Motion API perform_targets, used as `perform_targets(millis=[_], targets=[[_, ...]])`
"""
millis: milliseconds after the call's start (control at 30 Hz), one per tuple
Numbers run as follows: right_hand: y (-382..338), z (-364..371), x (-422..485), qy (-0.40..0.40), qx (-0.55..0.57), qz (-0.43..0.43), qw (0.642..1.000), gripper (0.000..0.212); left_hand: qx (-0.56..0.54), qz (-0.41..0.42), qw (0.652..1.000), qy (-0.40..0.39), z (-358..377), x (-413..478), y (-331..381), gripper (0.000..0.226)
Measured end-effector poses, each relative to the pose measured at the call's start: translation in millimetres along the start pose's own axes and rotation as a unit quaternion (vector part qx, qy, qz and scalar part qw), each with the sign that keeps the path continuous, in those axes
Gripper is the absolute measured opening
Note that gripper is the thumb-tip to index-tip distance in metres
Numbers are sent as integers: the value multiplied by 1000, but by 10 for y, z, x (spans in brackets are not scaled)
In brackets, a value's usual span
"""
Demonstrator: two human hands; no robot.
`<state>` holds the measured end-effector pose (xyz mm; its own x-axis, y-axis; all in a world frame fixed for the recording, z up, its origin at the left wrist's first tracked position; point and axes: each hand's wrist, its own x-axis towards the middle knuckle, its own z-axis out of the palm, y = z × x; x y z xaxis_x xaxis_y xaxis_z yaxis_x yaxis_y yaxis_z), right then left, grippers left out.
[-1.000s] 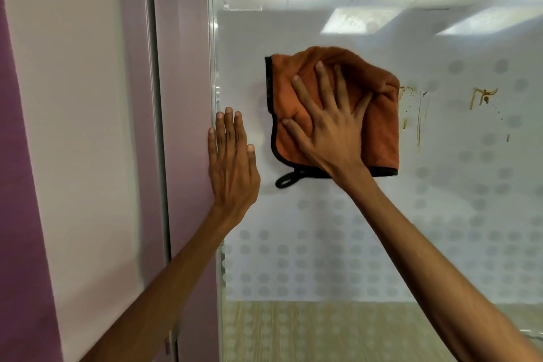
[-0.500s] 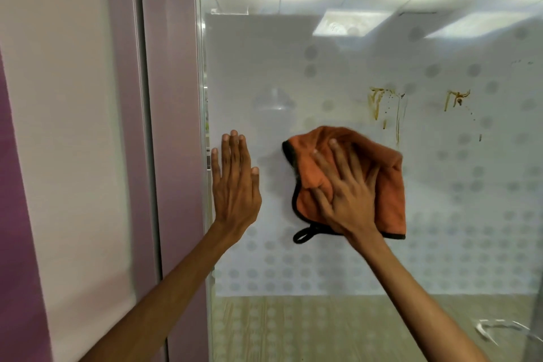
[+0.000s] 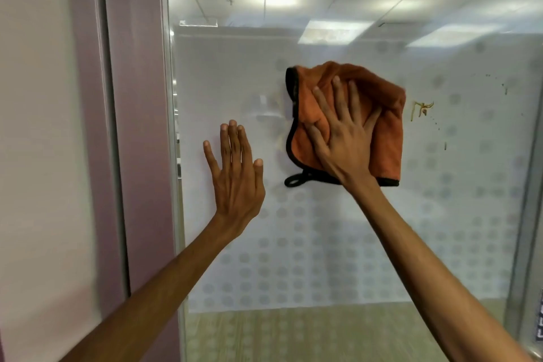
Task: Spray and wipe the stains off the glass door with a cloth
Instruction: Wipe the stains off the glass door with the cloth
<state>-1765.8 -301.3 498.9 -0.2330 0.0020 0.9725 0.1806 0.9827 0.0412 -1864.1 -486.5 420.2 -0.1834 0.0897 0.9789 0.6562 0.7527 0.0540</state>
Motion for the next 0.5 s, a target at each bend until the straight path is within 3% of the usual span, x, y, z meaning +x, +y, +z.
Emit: perform_targets(millis=[100, 367, 500], targets=[[54, 65, -315, -3, 6, -39, 999, 62, -9, 9, 1000, 3, 40, -10, 137, 61], [547, 127, -1467, -70, -15, -69, 995, 64, -18, 37, 999, 7, 213, -302, 434, 58], [931, 57, -1608, -72, 2, -60, 996, 63, -23, 41, 999, -4, 229, -326, 570, 59]])
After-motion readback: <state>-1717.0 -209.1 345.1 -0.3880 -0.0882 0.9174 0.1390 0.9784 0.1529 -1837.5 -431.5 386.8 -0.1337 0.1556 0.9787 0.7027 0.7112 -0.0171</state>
